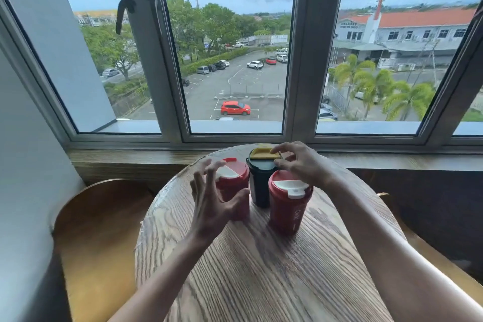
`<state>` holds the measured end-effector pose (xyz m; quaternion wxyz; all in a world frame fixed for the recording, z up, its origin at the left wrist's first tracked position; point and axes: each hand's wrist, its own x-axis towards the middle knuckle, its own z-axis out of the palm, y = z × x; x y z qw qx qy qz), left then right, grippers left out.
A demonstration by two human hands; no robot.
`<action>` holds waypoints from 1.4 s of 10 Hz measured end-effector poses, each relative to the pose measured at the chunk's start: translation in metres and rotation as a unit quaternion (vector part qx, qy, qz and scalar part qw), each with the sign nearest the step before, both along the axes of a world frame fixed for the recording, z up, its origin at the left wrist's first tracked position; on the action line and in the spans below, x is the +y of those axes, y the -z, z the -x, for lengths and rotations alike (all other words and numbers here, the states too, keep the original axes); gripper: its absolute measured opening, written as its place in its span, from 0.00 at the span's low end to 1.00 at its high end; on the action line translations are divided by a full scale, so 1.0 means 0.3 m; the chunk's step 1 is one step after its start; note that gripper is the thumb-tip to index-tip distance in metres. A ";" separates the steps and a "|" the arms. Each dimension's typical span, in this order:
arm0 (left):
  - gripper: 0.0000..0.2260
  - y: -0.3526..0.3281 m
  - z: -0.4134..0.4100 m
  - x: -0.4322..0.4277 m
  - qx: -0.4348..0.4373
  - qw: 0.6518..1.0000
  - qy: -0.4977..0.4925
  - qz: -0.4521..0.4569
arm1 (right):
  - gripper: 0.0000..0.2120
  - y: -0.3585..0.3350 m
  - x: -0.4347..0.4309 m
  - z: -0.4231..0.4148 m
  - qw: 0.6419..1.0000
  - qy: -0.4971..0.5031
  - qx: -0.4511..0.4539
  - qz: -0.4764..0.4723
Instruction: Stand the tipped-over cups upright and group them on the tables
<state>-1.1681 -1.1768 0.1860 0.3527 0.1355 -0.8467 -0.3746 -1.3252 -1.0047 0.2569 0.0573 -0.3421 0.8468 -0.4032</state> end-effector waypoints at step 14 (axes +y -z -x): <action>0.23 0.142 -0.069 0.101 0.080 0.974 0.048 -0.207 | 0.14 0.053 0.064 -0.088 0.956 0.095 -0.123 0.248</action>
